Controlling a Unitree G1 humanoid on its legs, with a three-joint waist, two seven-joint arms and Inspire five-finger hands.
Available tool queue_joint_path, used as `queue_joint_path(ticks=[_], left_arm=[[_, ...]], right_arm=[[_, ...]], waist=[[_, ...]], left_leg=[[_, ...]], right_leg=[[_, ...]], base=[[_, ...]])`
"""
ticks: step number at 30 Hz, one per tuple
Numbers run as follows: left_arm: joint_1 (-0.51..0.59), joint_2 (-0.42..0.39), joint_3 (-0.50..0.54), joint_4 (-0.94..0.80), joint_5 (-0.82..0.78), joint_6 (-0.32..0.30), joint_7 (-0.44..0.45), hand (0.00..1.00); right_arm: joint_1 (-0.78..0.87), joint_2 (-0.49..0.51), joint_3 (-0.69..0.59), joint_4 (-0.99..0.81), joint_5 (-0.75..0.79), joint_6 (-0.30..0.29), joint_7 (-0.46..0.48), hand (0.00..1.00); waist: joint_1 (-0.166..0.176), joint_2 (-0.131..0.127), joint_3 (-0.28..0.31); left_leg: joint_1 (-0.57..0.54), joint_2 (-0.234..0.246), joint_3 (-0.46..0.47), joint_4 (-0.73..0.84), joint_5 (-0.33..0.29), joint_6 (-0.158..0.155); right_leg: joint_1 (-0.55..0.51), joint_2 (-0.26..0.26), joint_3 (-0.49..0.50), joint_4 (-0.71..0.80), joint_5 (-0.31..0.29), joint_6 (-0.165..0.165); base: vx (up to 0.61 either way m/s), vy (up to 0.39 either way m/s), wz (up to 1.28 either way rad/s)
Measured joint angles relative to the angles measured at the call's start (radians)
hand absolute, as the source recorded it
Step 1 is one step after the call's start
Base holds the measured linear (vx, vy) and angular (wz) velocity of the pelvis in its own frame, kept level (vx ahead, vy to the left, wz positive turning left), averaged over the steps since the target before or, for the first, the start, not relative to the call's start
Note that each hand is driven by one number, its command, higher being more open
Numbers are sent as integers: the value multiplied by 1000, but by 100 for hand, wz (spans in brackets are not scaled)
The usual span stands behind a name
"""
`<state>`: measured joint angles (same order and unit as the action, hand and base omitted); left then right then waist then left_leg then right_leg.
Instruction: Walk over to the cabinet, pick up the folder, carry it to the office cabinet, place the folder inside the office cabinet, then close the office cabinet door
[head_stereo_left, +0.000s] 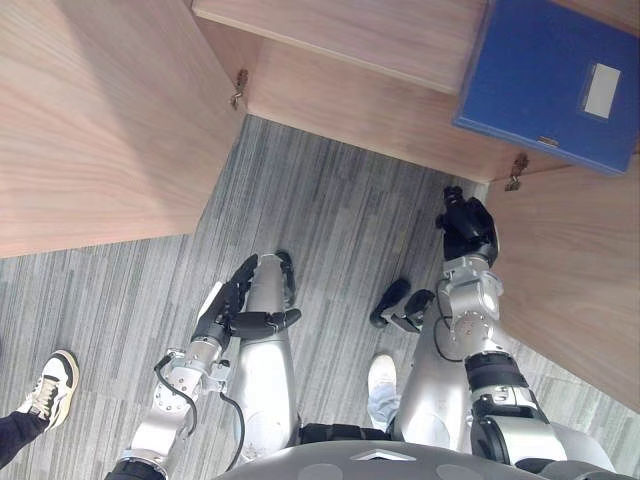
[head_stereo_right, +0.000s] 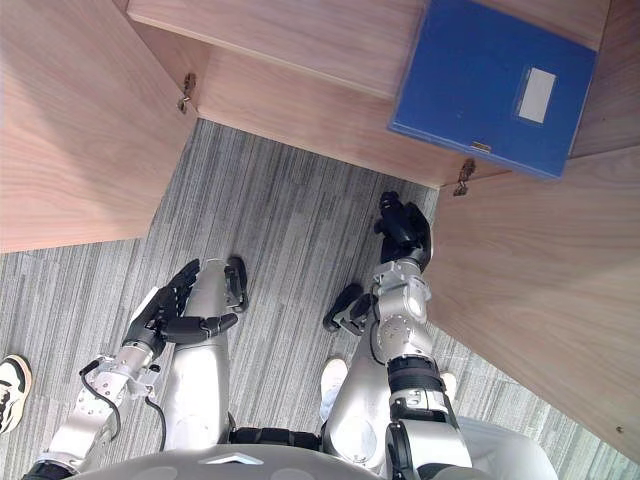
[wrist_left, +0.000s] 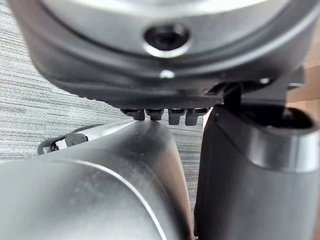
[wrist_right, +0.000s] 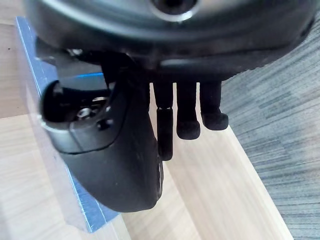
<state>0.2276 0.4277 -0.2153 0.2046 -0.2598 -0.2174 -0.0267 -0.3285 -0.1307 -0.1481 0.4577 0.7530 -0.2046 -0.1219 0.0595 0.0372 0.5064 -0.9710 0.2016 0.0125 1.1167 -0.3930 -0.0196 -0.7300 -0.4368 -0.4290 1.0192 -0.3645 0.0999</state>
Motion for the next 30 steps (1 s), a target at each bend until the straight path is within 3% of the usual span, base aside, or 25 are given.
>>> queue_joint_path(ticks=[22,30], left_arm=[[-6,-59,-1,-6,42,-28,13,100],[-6,-59,-2,-9,50,-31,14,100]], right_arm=[[-128,-118,-11,-2,-158,-7,-61,0],[-157,-150,-10,-4,-198,-7,-81,0]], waist=[[20,34,17],[21,35,18]], left_leg=[[-36,-18,-14,9,3,5],[-39,-20,-18,8,3,6]], right_leg=[[-14,-15,-17,7,-2,3],[-13,-15,-22,7,-2,3]], base=[[3,1,2],[0,0,0]])
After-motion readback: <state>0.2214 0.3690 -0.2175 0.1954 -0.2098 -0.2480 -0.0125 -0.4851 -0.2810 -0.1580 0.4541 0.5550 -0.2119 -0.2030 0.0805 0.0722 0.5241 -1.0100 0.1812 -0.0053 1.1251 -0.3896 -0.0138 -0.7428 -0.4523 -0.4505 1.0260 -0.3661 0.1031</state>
